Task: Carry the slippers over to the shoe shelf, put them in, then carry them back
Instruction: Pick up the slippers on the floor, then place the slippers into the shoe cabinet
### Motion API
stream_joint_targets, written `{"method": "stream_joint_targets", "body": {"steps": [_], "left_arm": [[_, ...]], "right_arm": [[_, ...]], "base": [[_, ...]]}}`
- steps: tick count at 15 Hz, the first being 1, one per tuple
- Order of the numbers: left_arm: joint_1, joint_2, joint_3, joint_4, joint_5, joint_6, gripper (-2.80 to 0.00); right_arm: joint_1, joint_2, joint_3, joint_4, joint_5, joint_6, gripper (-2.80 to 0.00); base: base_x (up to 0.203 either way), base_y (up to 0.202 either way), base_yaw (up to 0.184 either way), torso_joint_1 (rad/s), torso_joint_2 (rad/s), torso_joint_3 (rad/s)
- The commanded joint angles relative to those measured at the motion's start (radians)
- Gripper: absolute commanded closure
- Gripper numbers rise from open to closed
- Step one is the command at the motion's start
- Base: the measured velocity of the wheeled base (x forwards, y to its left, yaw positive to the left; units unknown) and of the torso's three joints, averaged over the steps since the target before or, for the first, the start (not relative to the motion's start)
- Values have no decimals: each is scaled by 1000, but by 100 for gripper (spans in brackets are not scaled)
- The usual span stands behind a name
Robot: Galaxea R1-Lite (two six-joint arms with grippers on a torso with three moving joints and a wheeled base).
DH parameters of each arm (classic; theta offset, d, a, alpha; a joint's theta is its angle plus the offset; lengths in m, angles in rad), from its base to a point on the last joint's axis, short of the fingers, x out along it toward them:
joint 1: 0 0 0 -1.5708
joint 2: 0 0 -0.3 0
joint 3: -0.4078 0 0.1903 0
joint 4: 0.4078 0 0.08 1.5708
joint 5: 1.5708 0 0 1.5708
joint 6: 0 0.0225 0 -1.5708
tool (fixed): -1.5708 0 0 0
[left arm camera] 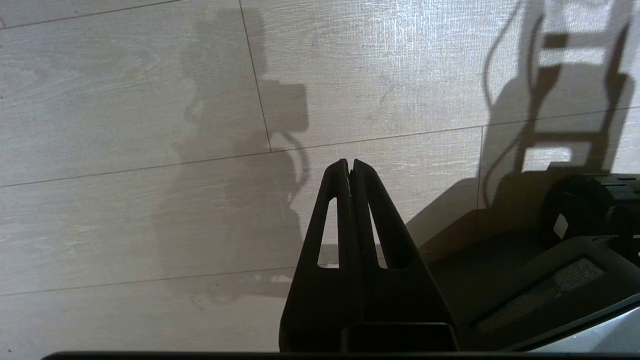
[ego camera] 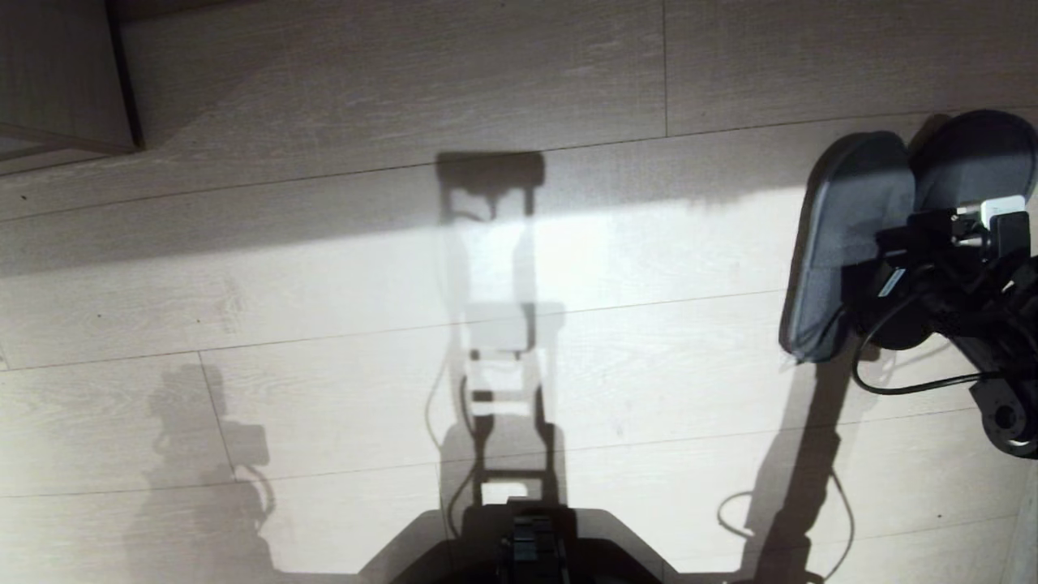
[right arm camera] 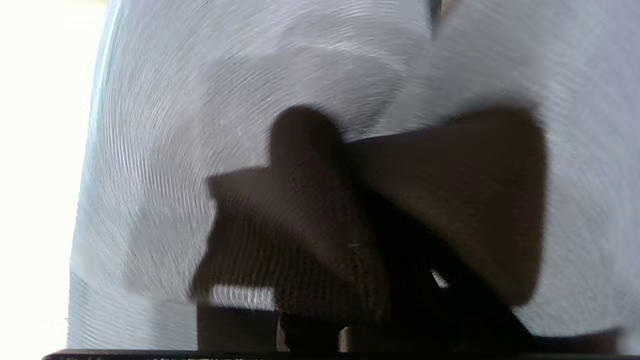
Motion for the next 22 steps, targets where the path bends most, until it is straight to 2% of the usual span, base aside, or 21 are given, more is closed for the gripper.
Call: {"method": "stream_joint_targets", "body": {"steps": [1, 4, 7, 17, 22], "left_arm": [[0, 0, 0, 0, 0, 0, 0], [0, 0, 0, 0, 0, 0, 0], [0, 0, 0, 0, 0, 1, 0], [0, 0, 0, 0, 0, 1, 0], [-1, 0, 0, 0, 0, -2, 0]], "right_arm": [[-2, -145, 27, 42, 32, 3, 0], [-2, -343, 58, 177, 72, 49, 0], [-23, -502, 108, 313, 155, 73, 0], [-35, -844, 181, 598, 226, 77, 0], [-36, -1010, 284, 692, 329, 76, 0]], "base": [[0, 0, 0, 0, 0, 0], [0, 0, 0, 0, 0, 0], [0, 0, 0, 0, 0, 0], [0, 0, 0, 0, 0, 0], [0, 0, 0, 0, 0, 0]]}}
